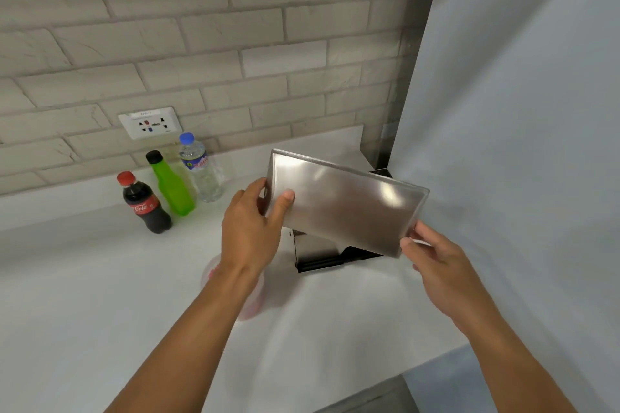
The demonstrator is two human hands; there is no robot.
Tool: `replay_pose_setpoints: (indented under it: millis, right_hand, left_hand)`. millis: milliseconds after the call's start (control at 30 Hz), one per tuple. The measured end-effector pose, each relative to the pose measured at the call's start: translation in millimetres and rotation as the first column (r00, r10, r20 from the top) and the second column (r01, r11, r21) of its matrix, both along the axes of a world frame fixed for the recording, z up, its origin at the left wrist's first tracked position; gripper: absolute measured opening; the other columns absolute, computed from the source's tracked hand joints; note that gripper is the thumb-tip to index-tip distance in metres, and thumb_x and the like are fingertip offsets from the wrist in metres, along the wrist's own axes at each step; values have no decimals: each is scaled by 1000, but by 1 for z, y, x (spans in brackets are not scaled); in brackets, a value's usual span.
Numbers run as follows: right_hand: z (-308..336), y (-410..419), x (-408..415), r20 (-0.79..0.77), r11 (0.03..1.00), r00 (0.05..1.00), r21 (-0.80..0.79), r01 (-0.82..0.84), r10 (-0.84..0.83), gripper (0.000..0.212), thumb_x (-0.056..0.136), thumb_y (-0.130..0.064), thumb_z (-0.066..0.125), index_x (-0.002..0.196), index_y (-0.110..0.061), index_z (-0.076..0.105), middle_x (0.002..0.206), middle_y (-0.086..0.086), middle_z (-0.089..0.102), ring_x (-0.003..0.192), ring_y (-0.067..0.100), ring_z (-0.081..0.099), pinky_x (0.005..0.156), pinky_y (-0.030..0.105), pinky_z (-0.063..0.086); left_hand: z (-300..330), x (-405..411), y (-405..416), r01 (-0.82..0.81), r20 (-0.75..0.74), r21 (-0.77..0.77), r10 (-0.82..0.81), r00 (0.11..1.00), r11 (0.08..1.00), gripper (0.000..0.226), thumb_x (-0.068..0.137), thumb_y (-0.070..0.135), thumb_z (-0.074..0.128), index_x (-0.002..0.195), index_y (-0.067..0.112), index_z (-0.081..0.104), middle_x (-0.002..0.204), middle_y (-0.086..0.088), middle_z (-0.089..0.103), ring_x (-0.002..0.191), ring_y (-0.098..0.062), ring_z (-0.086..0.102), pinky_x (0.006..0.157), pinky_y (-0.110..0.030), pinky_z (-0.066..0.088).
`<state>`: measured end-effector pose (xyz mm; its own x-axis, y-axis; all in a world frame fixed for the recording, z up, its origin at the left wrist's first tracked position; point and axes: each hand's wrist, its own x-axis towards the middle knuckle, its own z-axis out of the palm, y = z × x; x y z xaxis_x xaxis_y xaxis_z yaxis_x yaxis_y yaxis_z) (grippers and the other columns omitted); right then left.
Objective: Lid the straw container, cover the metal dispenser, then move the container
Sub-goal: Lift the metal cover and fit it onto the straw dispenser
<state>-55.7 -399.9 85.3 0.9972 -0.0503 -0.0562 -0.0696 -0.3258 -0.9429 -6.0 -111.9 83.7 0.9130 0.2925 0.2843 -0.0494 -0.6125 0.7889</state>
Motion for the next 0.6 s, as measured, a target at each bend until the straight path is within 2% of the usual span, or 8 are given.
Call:
replay_pose_setpoints:
  millis: [100, 167, 233, 300, 367, 433, 500, 600]
  right_hand:
    - [7, 1, 13, 112, 999, 993, -8, -41, 42, 52, 107, -16, 55, 102, -66, 68, 94, -23, 75, 89, -9, 70, 77, 10, 53]
    - [11, 1, 26, 167, 999, 986, -34, -14, 19, 33, 107, -17, 54, 108, -45, 70, 88, 6, 69, 77, 10, 65, 82, 32, 60]
    - [13, 0, 42, 166, 999, 986, -37, 32, -25, 25, 107, -21, 56, 126, -33, 65, 100, 28, 62, 84, 37, 60, 93, 52, 56]
    - [15, -2, 58, 160, 995, 983, -27, 97, -92, 40, 106, -26, 59, 145, -29, 57, 102, 26, 67, 87, 30, 65, 87, 41, 57]
    - [20, -3, 72, 188, 989, 974, -52, 138, -126, 39, 103, -30, 61, 142, -29, 59, 91, 16, 71, 60, 12, 60, 69, 24, 52]
    - [20, -6, 88, 192, 986, 973, -80, 148, -131, 35, 102, -32, 62, 136, -26, 64, 73, -6, 72, 52, 0, 57, 59, 11, 45]
    - [21, -4, 103, 189, 981, 976, -138, 139, -112, 33, 102, -30, 61, 133, -21, 67, 63, -15, 68, 57, -7, 62, 56, 3, 43]
    - [18, -3, 120, 194, 965, 979, -240, 110, -63, 31, 104, -31, 59, 121, -9, 72, 75, -3, 74, 74, -2, 69, 62, 8, 49]
  left_hand:
    - [1, 6, 2, -12, -37, -26, 11, 999, 1000, 42, 95, 67, 54, 111, 31, 70, 90, 0, 73, 85, -24, 68, 81, -44, 57]
    - [2, 8, 1, -13, -41, -39, 11, 999, 999, 39, 97, 64, 54, 103, 29, 71, 87, 2, 72, 81, -23, 68, 77, -42, 56]
    - [2, 11, 0, -13, -55, -58, 10, 998, 998, 37, 98, 60, 54, 101, 28, 72, 89, 4, 73, 78, -22, 67, 74, -38, 53]
    - [2, 15, 1, -13, -90, -65, 7, 996, 998, 38, 99, 57, 56, 104, 24, 75, 94, 0, 73, 78, -24, 64, 75, -37, 51]
    - [3, 19, 2, -7, -129, -49, 1, 992, 999, 41, 99, 56, 57, 100, 20, 76, 92, -2, 73, 77, -26, 64, 72, -35, 48]
    - [4, 23, 3, 12, -170, -29, -17, 985, 999, 44, 99, 55, 56, 86, 17, 75, 82, -5, 73, 74, -26, 66, 66, -32, 47]
    - [4, 28, 2, 23, -240, -27, -29, 970, 999, 49, 99, 54, 56, 76, 14, 73, 71, -7, 72, 66, -25, 65, 58, -29, 46]
    - [0, 38, -3, 35, -342, -15, -39, 939, 999, 55, 99, 49, 55, 68, 5, 67, 59, -5, 63, 59, -25, 57, 53, -28, 40]
